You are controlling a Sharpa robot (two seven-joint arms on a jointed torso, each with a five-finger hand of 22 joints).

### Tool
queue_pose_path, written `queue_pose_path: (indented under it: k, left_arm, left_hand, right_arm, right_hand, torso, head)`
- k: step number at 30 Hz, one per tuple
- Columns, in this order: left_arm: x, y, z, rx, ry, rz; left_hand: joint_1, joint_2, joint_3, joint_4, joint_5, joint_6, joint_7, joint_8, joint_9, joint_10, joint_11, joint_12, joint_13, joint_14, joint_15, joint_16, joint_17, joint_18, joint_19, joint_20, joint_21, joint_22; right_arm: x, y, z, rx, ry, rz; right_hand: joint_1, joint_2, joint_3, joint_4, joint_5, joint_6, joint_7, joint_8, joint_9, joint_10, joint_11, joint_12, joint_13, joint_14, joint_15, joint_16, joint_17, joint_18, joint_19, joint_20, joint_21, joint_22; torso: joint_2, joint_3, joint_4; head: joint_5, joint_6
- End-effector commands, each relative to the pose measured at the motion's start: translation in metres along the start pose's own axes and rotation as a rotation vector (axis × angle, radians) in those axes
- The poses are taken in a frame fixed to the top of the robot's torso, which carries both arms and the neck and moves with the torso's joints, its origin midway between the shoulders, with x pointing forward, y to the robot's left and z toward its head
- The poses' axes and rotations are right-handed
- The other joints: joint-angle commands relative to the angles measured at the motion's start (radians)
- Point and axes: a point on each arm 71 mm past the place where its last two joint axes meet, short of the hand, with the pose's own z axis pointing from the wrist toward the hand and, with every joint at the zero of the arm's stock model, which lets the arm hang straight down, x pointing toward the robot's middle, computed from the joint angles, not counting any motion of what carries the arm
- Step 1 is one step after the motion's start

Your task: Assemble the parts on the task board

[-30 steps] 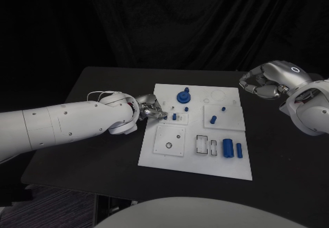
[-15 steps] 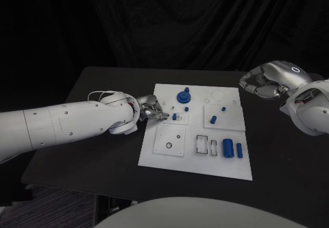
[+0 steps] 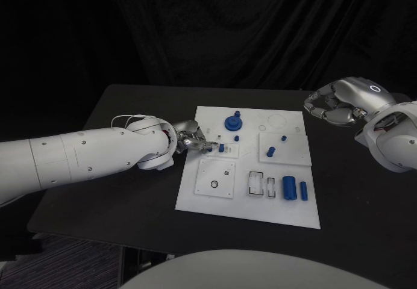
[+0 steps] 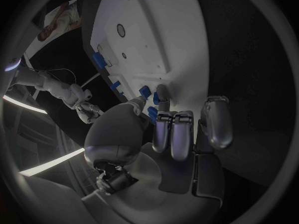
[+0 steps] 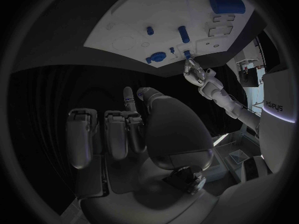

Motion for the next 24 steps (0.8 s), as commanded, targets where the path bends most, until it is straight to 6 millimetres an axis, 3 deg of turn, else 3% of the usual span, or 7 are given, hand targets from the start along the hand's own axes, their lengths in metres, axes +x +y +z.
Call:
queue_pose_path:
  k: [1,4,9,17,24]
  left_arm:
    - [0.0041,0.0027,0.0005,-0.013,0.028,0.009]
    - [0.004,0.0027,0.0005,-0.012,0.027,0.008]
    - [0.0036,0.0023,0.0007,-0.002,0.024,0.007]
    - [0.0027,0.0013,0.0011,0.018,0.016,0.005]
    - [0.0014,0.0007,0.0019,0.037,0.006,0.003]
  left_hand:
    - [-0.03,0.006,-0.037,0.001,-0.015,-0.007,0.005,-0.006,-0.003,0.104,0.007,0.003,0.263,0.107,0.009,0.003,0.263,0.0,-0.004,0.008,-0.008,0.171]
    - [-0.056,0.019,-0.084,0.001,-0.028,-0.013,0.007,-0.006,-0.004,0.104,0.009,0.003,0.263,0.107,0.011,0.003,0.263,0.001,-0.006,0.01,-0.012,0.17]
    - [-0.093,0.04,-0.163,0.002,-0.076,-0.023,0.011,-0.003,0.001,0.104,0.013,0.003,0.263,0.107,0.014,0.003,0.263,0.002,-0.007,0.013,-0.015,0.17]
    - [-0.126,0.066,-0.23,0.002,-0.115,-0.038,0.016,-0.002,0.003,0.104,0.017,0.003,0.263,0.107,0.018,0.003,0.263,0.002,-0.009,0.017,-0.019,0.169]
    - [-0.138,0.085,-0.266,0.002,-0.122,-0.051,0.019,-0.003,0.005,0.104,0.02,0.003,0.263,0.107,0.021,0.003,0.263,0.003,-0.011,0.019,-0.022,0.168]
  right_arm:
    - [0.001,-0.0013,-0.0006,0.018,0.004,-0.002]
    - [0.001,-0.0014,-0.0006,0.019,0.005,-0.002]
    - [0.0012,-0.0016,-0.0005,0.021,0.006,-0.002]
    - [0.0014,-0.0013,-0.0003,0.022,0.009,-0.002]
    - [0.0015,-0.001,-0.0001,0.022,0.009,-0.002]
  right_hand:
    - [0.009,-0.003,0.004,-0.002,0.005,0.003,0.0,-0.006,-0.002,0.102,-0.007,0.003,0.263,0.085,-0.005,-0.004,0.17,0.002,0.072,-0.002,-0.003,0.239]
    - [0.009,-0.003,0.004,-0.002,0.005,0.003,0.0,-0.006,-0.002,0.102,-0.007,0.003,0.263,0.085,-0.005,-0.004,0.17,0.002,0.072,-0.002,-0.003,0.239]
    - [0.008,-0.006,0.005,-0.003,0.007,0.004,0.0,-0.005,-0.002,0.102,-0.007,0.003,0.263,0.085,-0.005,-0.004,0.171,0.002,0.072,-0.002,-0.004,0.239]
    - [0.008,-0.006,0.005,-0.003,0.008,0.004,0.0,-0.005,-0.002,0.102,-0.007,0.003,0.263,0.085,-0.005,-0.004,0.172,0.003,0.072,-0.002,-0.004,0.239]
    - [0.008,-0.006,0.006,-0.004,0.008,0.004,0.0,-0.005,-0.002,0.102,-0.007,0.003,0.263,0.085,-0.005,-0.004,0.171,0.002,0.072,-0.002,-0.004,0.239]
  torso:
    - [0.0,0.0003,-0.0003]
    - [0.0,0.0002,0.0]
    - [0.0,0.0003,0.0001]
    - [0.0,0.0001,-0.0001]
    - [0.001,0.0004,0.0001]
  head:
    - [0.001,0.0]
    - [0.0,0.0]
    - [0.002,0.0]
    - [0.004,0.0]
    - [0.002,0.0]
